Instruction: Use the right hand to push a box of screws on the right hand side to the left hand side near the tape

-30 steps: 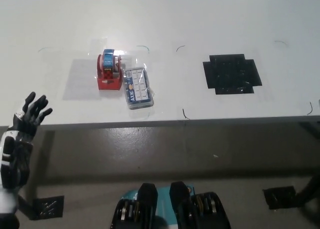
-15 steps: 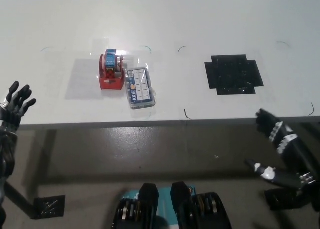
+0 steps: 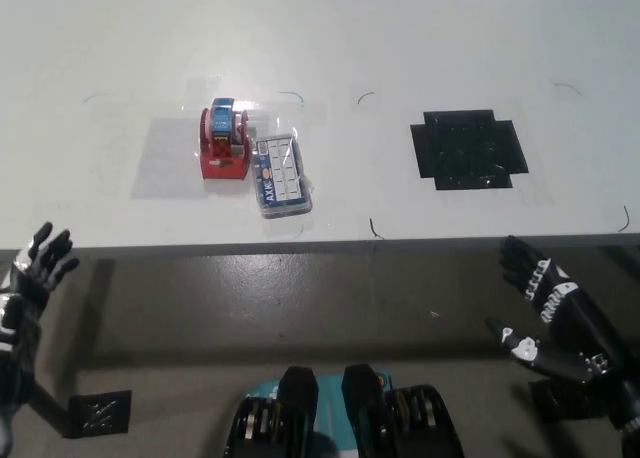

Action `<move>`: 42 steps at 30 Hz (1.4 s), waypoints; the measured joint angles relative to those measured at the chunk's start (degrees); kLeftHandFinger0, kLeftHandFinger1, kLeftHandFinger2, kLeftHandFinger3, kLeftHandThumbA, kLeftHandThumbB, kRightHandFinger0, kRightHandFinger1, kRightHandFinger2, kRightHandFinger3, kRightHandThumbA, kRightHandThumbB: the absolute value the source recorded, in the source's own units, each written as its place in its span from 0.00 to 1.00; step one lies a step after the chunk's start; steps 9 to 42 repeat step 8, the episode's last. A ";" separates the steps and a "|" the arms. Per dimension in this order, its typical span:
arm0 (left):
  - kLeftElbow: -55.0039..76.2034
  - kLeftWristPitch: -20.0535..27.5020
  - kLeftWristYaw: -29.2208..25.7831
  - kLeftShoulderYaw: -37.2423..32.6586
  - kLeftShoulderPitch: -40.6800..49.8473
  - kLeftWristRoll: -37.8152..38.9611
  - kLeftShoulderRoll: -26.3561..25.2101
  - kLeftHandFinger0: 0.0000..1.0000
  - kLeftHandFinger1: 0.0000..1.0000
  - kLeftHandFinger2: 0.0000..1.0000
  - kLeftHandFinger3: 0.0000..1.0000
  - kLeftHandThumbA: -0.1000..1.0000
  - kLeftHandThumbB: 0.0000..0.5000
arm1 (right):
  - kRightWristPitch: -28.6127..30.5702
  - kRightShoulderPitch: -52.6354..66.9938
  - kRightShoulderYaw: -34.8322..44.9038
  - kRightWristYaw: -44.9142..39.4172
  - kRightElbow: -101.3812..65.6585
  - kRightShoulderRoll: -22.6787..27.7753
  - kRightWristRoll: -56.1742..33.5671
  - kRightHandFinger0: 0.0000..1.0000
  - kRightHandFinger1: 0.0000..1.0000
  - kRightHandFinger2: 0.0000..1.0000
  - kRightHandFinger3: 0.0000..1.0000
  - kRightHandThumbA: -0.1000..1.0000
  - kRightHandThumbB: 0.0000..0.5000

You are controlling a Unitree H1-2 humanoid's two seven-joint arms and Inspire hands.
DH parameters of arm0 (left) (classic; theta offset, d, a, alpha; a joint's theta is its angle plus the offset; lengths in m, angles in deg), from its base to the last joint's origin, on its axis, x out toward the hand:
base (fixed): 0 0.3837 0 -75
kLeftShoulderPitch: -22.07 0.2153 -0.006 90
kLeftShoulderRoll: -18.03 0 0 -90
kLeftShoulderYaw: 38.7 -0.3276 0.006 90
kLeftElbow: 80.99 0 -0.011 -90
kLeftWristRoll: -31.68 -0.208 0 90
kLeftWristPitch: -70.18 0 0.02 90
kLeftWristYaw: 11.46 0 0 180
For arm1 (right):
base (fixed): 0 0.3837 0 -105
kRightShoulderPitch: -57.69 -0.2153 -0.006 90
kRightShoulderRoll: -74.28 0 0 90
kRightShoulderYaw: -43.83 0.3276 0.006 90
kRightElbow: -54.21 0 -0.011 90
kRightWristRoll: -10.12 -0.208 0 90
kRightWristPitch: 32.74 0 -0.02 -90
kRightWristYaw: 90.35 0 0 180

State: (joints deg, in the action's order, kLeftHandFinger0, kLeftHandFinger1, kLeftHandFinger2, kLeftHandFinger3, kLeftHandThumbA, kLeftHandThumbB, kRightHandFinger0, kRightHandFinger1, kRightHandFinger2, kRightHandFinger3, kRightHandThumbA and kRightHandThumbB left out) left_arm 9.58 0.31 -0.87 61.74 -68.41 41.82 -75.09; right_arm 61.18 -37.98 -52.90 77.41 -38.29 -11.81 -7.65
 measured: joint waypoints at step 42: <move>-3.01 0.31 0.28 -1.31 0.04 -0.42 0.00 1.00 1.00 1.00 1.00 0.97 0.35 | 0.01 0.00 2.28 -0.70 0.00 -0.70 -0.23 1.00 1.00 1.00 1.00 0.71 0.07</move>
